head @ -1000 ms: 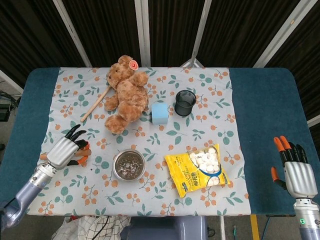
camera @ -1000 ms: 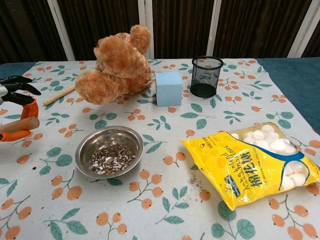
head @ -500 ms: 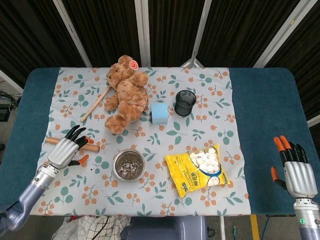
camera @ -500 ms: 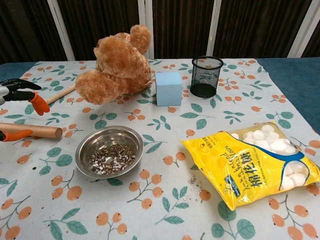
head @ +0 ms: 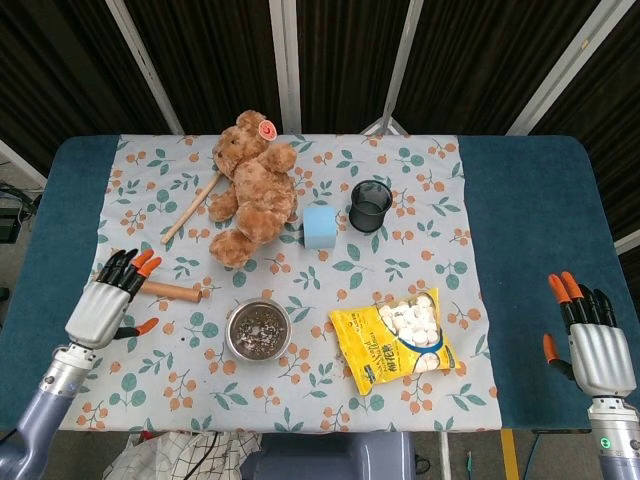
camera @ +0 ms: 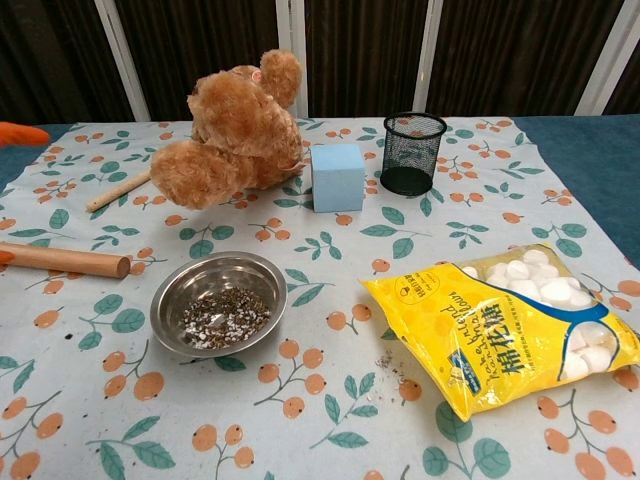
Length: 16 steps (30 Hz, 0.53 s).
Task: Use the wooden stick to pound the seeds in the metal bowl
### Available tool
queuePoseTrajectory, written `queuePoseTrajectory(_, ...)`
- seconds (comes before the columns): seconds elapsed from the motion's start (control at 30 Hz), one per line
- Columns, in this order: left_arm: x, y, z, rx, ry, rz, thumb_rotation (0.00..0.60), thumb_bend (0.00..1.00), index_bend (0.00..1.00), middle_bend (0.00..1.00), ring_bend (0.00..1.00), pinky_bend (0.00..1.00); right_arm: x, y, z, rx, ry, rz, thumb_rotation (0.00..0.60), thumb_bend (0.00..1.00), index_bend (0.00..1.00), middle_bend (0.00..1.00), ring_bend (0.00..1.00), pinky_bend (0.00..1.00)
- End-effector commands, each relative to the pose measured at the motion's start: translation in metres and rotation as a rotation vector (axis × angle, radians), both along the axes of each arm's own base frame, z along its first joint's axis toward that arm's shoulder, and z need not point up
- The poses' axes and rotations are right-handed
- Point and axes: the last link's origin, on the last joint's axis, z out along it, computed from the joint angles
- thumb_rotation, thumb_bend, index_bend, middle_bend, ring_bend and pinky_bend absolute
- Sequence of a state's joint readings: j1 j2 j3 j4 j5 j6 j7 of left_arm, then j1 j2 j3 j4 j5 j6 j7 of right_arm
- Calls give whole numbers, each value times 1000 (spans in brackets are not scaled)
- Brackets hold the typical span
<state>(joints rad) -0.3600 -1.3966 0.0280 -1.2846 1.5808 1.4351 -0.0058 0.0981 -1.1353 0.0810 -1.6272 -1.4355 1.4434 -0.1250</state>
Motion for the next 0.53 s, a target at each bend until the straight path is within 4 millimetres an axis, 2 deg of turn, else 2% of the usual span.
queuePoseTrajectory(0.03,0,-50,48,114,97,153,600,231,31,0,0,0,0,0,0,0,1,2,600,507,0,0,0,0)
queuePoseTrajectory(0.17,-1,-79,69,136,64,241,600,163,0,0,0,0,1,0,0,0,2,12,600,506,0,0,0,0)
queuePoseTrajectory(0.27,-4,-93,78,156,57,281,600,150,0,0,0,0,1,0,0,-1,2,18,600,507,0,0,0,0)
queuePoseTrajectory(0.4,-13,-109,86,167,74,314,600,149,0,0,0,0,2,0,-1,-2,5,22,600,507,0,0,0,0)
queuePoseTrajectory(0.53,-22,-115,87,141,106,353,600,128,0,0,0,0,2,1,-1,-5,2,23,600,506,0,0,0,0)
